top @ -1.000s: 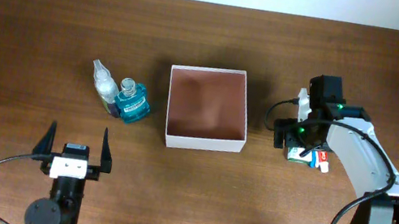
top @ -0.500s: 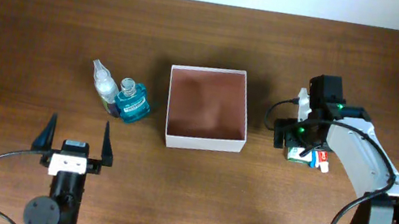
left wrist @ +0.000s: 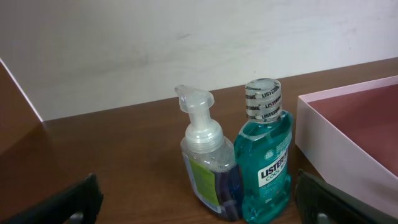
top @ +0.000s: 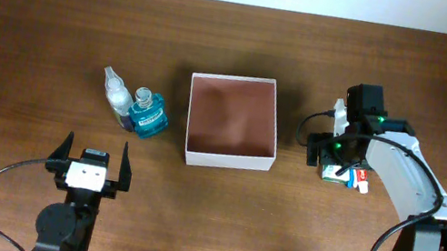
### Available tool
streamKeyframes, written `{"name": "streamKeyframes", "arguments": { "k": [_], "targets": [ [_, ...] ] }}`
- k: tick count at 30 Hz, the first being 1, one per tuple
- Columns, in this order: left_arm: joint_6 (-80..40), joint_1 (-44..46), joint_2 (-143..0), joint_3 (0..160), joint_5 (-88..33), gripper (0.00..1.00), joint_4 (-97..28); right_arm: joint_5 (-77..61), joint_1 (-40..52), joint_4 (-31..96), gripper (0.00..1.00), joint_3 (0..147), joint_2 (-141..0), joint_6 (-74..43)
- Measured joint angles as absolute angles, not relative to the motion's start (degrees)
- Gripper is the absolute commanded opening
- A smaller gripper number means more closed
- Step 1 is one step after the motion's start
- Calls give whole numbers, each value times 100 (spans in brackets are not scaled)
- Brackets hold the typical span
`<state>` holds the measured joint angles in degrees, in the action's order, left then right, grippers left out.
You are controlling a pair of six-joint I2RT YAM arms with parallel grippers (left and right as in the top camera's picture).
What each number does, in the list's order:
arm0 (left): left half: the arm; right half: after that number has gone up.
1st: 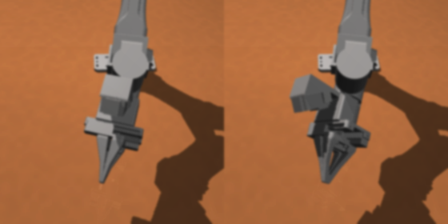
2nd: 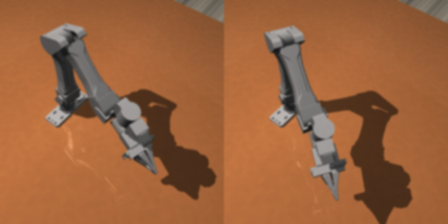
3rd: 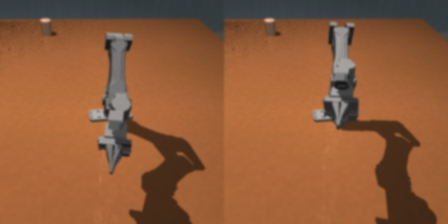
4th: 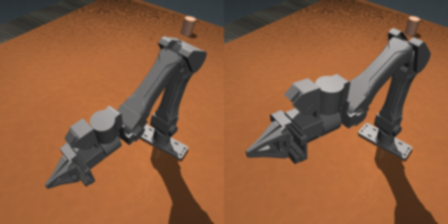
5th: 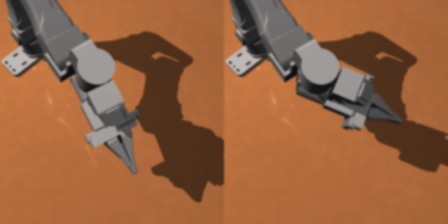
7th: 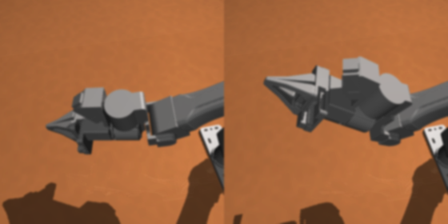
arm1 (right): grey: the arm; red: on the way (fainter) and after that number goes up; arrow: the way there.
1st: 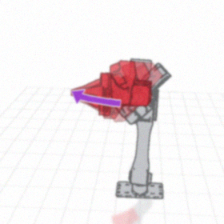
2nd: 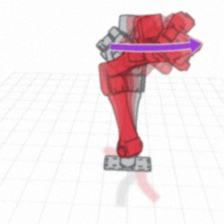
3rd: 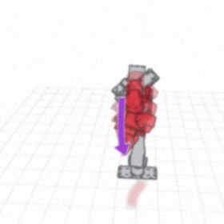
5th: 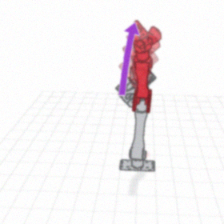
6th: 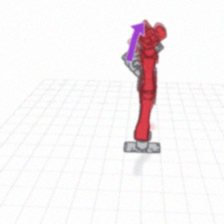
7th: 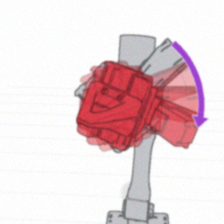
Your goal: Pack container
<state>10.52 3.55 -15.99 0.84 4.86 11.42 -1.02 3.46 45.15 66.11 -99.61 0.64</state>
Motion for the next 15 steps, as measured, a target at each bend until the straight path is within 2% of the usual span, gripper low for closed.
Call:
{"name": "streamKeyframes", "arguments": {
  "k": [10,15],
  "targets": [
    [1052,355,-1599,84,355,99,1146,-102,346,4515,99,6611,-9961,62],
    [1052,355,-1599,84,-266,99,1144,-102,346,4512,99,6611,-9961,67]
  ]
}}
